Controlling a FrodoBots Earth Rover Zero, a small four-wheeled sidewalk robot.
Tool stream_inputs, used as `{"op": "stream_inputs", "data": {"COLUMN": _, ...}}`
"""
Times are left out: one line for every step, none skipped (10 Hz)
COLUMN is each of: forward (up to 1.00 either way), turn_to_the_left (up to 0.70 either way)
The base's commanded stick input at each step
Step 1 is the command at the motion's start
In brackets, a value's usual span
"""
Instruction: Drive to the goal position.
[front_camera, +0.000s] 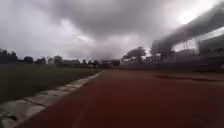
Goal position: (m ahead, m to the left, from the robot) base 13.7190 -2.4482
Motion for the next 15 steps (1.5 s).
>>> {"op": "stream_inputs", "data": {"forward": 0.50, "turn_to_the_left": 0.00}}
{"op": "stream_inputs", "data": {"forward": 0.50, "turn_to_the_left": 0.00}}
{"op": "stream_inputs", "data": {"forward": 0.50, "turn_to_the_left": 0.00}}
{"op": "stream_inputs", "data": {"forward": 0.50, "turn_to_the_left": 0.00}}
{"op": "stream_inputs", "data": {"forward": 0.50, "turn_to_the_left": 0.00}}
{"op": "stream_inputs", "data": {"forward": 0.50, "turn_to_the_left": 0.00}}
{"op": "stream_inputs", "data": {"forward": 0.50, "turn_to_the_left": 0.00}}
{"op": "stream_inputs", "data": {"forward": 0.50, "turn_to_the_left": 0.00}}
{"op": "stream_inputs", "data": {"forward": 0.50, "turn_to_the_left": 0.00}}
{"op": "stream_inputs", "data": {"forward": 0.50, "turn_to_the_left": 0.00}}
{"op": "stream_inputs", "data": {"forward": 0.50, "turn_to_the_left": 0.00}}
{"op": "stream_inputs", "data": {"forward": 0.50, "turn_to_the_left": 0.00}}
{"op": "stream_inputs", "data": {"forward": 0.50, "turn_to_the_left": 0.00}}
{"op": "stream_inputs", "data": {"forward": 0.50, "turn_to_the_left": 0.00}}
{"op": "stream_inputs", "data": {"forward": 0.50, "turn_to_the_left": 0.00}}
